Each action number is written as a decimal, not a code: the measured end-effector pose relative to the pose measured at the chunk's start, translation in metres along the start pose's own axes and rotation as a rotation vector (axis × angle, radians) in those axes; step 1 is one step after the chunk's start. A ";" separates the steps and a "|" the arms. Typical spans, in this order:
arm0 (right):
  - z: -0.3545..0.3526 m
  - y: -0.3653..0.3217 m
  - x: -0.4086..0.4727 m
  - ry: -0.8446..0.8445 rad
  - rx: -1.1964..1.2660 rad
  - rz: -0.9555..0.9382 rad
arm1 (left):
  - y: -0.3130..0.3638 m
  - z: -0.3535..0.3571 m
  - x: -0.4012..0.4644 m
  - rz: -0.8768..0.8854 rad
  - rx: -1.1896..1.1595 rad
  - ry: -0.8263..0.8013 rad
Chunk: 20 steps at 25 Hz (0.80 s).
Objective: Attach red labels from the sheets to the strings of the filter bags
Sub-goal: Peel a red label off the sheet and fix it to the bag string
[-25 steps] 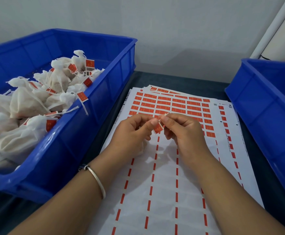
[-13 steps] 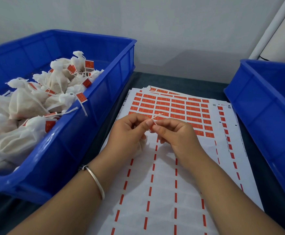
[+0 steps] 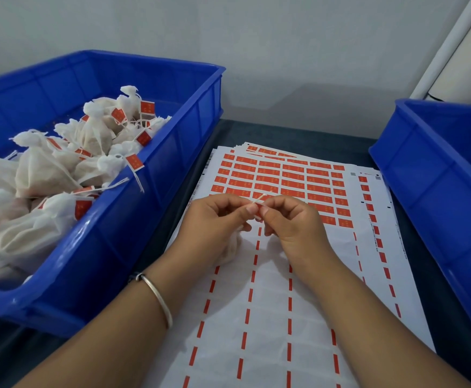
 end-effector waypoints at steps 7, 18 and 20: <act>-0.011 0.009 0.000 0.099 0.285 0.187 | -0.012 0.005 0.000 -0.034 0.347 -0.067; -0.003 0.013 -0.001 0.158 0.069 0.177 | 0.033 -0.014 -0.005 0.102 0.216 0.140; -0.002 0.012 -0.004 0.151 0.045 0.182 | 0.055 -0.031 -0.013 0.131 0.102 0.219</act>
Point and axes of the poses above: each hand's wrist, its own x-axis towards the middle knuckle, its own z-axis out of the palm, y = z × x, the point moved 3 cm from there along x, towards the middle knuckle, and after that the axes turned 7 degrees about x, right-handed, at the moved point
